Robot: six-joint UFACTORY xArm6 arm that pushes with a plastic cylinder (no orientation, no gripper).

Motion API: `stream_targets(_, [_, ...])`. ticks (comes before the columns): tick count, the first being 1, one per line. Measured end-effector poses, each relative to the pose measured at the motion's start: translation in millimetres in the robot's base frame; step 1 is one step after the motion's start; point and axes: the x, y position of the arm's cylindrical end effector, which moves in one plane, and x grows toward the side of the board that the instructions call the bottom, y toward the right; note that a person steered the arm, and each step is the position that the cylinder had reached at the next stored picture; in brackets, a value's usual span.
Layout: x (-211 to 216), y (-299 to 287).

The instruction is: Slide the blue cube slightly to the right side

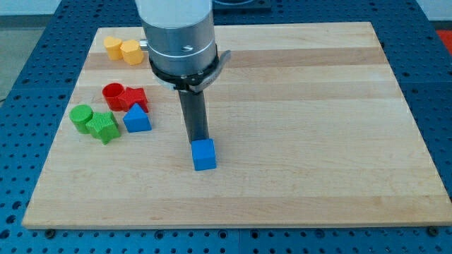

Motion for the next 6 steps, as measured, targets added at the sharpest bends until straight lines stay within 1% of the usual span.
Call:
stream_targets(1, [18, -45])
stream_targets(2, [43, 0])
stream_targets(3, [40, 34])
stream_targets(4, [26, 26])
stream_targets(5, [10, 42])
stream_targets(6, [10, 95])
